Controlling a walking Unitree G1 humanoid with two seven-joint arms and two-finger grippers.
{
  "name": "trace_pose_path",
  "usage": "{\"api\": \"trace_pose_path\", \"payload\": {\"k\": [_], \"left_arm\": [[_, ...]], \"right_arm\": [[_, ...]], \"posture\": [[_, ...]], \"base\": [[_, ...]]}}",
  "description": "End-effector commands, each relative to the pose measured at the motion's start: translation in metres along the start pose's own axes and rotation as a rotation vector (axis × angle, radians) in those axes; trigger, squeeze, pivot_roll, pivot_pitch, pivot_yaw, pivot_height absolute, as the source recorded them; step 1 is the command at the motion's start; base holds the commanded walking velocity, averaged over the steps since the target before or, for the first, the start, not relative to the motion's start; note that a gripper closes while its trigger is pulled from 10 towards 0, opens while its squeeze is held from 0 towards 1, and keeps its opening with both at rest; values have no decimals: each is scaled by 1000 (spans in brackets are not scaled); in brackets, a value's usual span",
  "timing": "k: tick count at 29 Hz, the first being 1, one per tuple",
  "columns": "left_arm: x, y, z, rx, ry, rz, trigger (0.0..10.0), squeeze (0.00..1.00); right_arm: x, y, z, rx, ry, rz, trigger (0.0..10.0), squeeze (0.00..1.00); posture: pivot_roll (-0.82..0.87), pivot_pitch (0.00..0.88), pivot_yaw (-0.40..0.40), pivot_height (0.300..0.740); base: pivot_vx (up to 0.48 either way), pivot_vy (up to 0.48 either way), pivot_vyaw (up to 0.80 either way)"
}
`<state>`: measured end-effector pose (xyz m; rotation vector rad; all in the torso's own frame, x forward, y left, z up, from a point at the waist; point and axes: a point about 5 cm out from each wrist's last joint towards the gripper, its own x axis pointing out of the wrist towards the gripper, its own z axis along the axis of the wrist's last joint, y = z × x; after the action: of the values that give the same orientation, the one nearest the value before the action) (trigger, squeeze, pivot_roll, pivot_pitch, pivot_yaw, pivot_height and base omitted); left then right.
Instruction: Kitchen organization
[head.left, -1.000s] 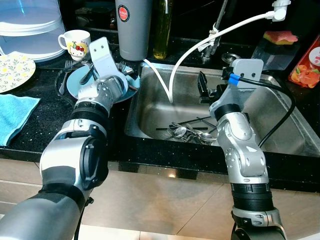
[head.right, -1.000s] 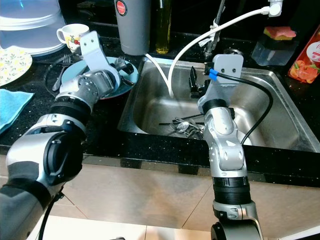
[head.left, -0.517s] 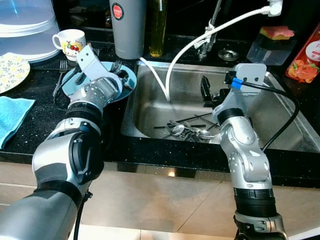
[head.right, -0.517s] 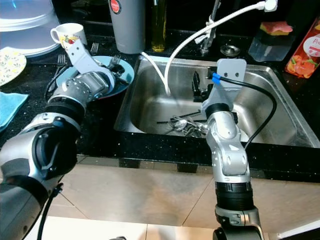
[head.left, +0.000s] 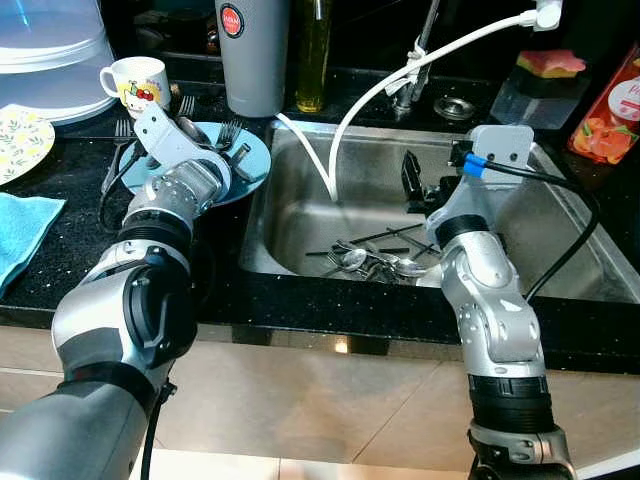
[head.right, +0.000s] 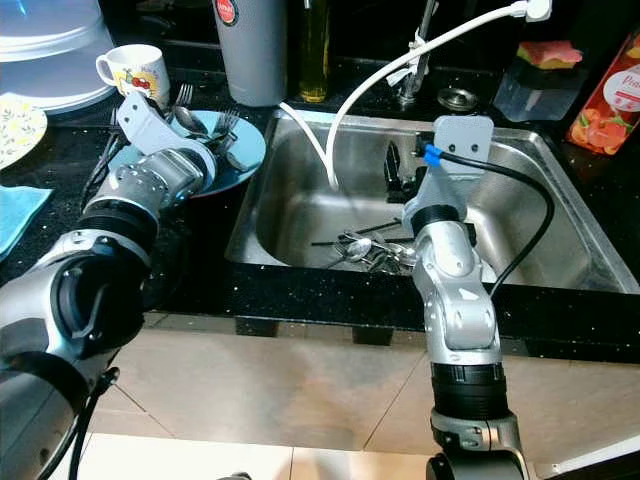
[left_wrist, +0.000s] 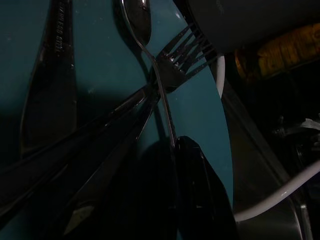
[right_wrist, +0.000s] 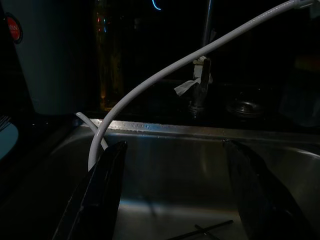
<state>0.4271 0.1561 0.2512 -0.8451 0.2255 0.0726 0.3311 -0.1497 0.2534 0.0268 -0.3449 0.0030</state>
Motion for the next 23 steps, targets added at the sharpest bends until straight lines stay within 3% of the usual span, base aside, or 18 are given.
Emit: {"api": "trace_pose_path", "payload": {"k": [1,4,14,15,16,17,18,19,23], "left_arm": [[2,0,-13,4,43,11,0,0],[0,-13,-5,67,-14,-50,0,0],[0,-19,-3,92,-34,-76,0,0],[-3,-44,-12,192,-24,-199,10000,0],[-7,-63,-23,274,-5,-298,10000,0],[-12,-79,-33,427,-22,-395,10000,0],[-12,-79,-33,427,-22,-395,10000,0],[-16,-90,-41,530,-36,-460,10000,0],[-20,-99,-45,621,-65,-498,10000,0]], "right_arm": [[2,-2,2,-9,0,-2,10000,0],[2,-2,2,-10,-2,-1,10000,0],[2,-2,2,-10,-3,-1,10000,0],[3,-2,3,-9,-5,0,10000,0],[3,-2,3,-9,-7,0,10000,0],[3,-2,4,-9,-8,0,10000,0],[3,-2,4,-9,-8,0,10000,0],[3,-2,4,-10,-8,-1,10000,0],[3,-3,3,-11,-6,-1,10000,0]], "posture": [[178,99,-31,740],[183,92,-31,740],[183,92,-31,740],[185,85,-31,740],[185,86,-31,740],[182,90,-34,740],[182,90,-34,740],[183,90,-34,740],[185,91,-36,740]], "base": [[0,0,0],[0,0,0],[0,0,0],[0,0,0],[0,0,0],[0,0,0],[0,0,0],[0,0,0],[0,0,0]]}}
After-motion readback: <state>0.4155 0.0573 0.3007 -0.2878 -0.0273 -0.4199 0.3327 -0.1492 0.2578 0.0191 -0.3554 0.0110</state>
